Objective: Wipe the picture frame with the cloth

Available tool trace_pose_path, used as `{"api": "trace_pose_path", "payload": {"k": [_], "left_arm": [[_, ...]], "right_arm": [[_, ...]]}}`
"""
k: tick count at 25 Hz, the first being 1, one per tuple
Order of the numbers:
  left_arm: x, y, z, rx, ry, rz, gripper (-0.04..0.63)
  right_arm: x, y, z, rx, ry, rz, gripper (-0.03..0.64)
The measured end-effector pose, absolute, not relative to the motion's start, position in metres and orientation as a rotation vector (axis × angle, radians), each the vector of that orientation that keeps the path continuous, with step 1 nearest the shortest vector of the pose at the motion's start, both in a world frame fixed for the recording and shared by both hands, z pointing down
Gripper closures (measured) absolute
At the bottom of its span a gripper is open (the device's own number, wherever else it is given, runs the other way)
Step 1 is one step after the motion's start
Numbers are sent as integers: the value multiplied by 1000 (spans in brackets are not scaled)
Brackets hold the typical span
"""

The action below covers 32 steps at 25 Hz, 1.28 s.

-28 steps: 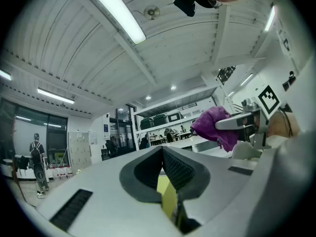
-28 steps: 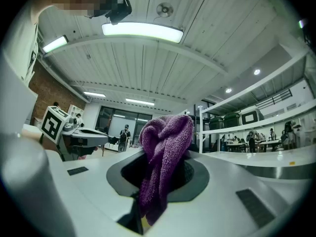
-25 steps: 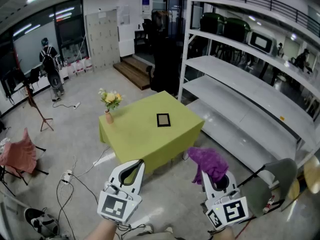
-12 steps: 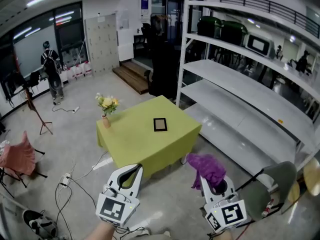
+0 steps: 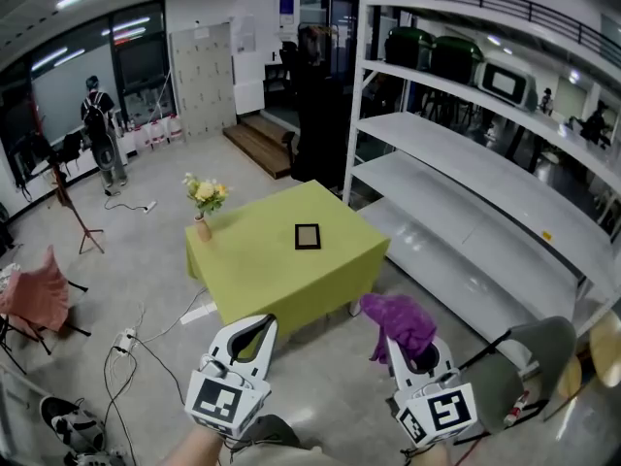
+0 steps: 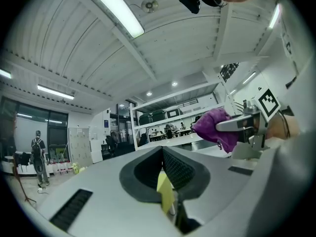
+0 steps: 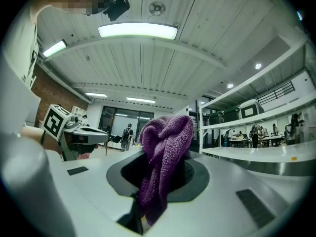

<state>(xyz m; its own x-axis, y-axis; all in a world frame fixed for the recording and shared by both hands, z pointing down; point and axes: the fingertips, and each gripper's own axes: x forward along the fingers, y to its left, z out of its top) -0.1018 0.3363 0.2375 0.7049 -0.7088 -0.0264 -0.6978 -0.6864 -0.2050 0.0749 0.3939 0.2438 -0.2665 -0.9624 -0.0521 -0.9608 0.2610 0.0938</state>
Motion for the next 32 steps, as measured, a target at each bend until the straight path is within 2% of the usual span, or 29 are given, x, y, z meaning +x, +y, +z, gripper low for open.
{"api": "trace_pose_path", "payload": {"k": [13,32], "left_arm": [[-97,274,252,-2680,1179,-83,589],[-65,62,280,-2743,1102,-193,589]], "right_arm": [[82,325,266,1836,-2504,-134,528],[102,114,302,1824,-2420,11,528]]}}
